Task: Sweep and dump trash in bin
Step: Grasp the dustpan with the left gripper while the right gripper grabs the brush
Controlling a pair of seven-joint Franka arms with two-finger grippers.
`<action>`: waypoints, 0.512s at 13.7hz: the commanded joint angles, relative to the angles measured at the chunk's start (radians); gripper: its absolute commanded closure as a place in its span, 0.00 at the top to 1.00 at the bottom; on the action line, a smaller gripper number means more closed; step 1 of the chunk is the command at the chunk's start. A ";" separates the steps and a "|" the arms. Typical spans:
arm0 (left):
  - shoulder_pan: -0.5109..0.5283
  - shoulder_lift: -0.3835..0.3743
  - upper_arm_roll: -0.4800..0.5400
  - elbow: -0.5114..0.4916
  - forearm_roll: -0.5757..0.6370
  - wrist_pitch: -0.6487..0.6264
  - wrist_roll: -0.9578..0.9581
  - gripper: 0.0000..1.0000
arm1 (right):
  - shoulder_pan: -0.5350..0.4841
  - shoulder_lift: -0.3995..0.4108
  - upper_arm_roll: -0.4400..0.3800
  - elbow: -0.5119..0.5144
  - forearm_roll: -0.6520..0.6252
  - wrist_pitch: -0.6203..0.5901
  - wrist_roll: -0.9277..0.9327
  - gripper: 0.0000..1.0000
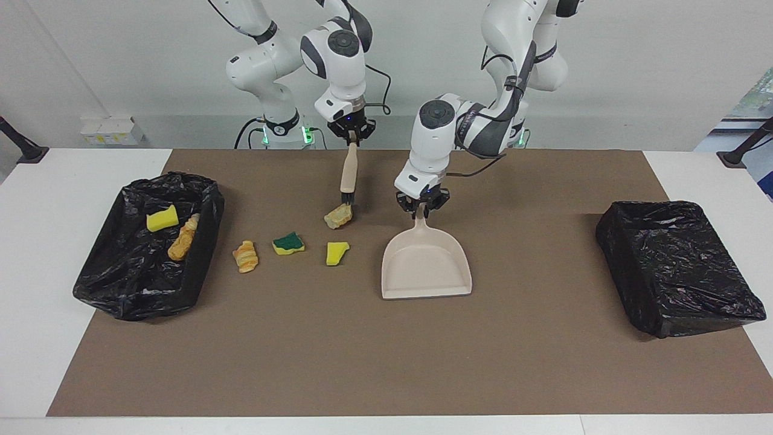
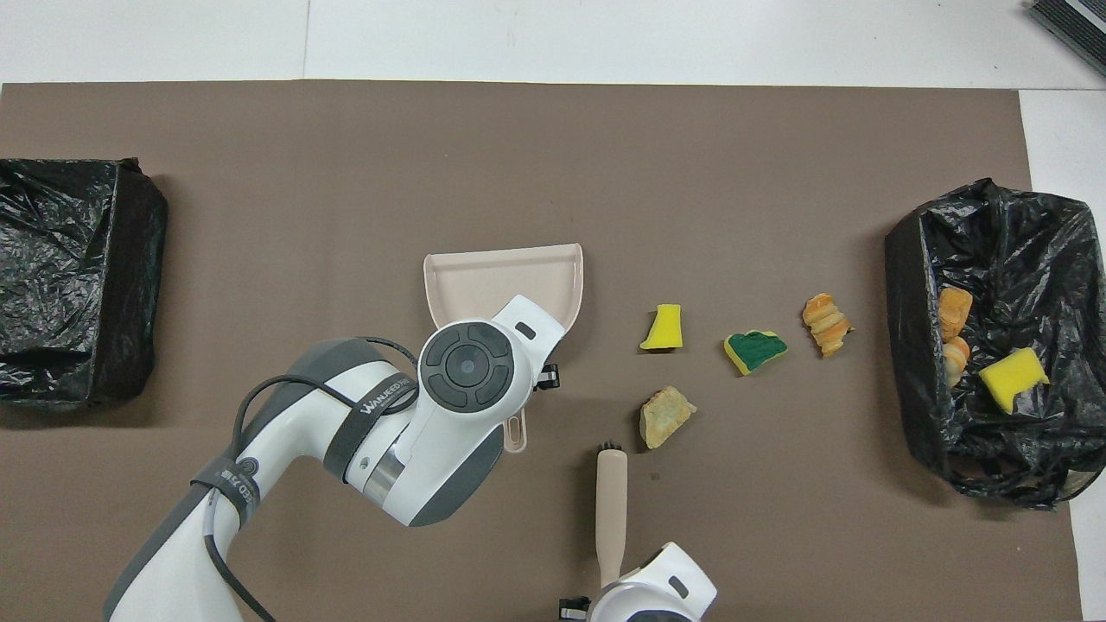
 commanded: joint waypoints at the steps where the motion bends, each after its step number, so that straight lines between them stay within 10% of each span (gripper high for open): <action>1: -0.015 -0.024 0.016 -0.025 0.005 -0.013 0.037 0.08 | -0.164 0.074 0.007 0.075 -0.101 -0.049 -0.160 0.00; 5: 0.000 -0.050 0.019 -0.019 0.006 -0.105 0.231 0.14 | -0.326 0.216 0.007 0.233 -0.265 -0.115 -0.273 0.00; 7: 0.005 -0.058 0.017 -0.039 0.003 -0.101 0.239 0.57 | -0.383 0.295 0.008 0.311 -0.372 -0.150 -0.324 0.00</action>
